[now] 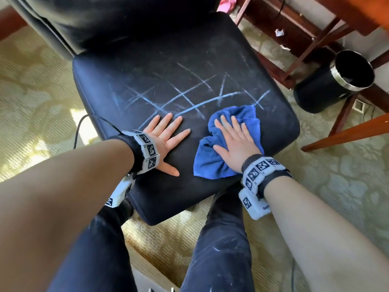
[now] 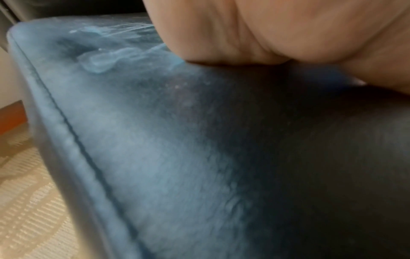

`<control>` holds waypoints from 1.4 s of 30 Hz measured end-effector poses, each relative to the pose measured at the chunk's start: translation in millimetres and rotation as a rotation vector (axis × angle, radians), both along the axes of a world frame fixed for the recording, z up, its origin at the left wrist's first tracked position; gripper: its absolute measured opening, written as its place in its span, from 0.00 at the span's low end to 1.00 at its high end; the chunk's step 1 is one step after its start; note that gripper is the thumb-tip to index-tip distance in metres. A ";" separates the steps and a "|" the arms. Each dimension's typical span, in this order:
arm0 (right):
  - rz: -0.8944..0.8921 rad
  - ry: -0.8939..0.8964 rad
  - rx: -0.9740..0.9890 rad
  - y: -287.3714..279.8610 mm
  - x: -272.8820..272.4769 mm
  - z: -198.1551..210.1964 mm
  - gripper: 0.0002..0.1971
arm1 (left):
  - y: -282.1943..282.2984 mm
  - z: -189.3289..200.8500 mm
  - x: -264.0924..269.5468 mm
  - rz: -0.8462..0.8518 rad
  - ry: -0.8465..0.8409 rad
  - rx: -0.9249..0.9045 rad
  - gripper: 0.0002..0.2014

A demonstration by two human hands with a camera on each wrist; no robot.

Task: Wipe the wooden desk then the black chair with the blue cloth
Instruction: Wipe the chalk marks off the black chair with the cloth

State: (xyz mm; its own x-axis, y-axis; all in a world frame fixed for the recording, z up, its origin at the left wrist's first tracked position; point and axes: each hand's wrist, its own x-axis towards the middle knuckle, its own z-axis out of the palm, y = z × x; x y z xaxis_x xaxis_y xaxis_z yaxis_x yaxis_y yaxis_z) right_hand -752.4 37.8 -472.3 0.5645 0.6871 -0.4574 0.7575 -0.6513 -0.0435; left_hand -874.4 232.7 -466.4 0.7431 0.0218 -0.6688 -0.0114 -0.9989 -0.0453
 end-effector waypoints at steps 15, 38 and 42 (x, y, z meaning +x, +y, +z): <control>-0.328 -0.079 -0.044 -6.4 -16.8 2.2 0.33 | 55.6 10.3 1.5 -0.261 0.062 0.133 0.55; 0.025 0.116 -0.017 -2.1 -26.3 8.7 0.33 | 14.0 -10.0 -7.2 0.328 -0.146 0.068 0.62; -0.264 0.041 -0.020 -13.7 -1.0 9.3 0.34 | 20.0 -12.4 -8.7 0.308 -0.164 0.057 0.63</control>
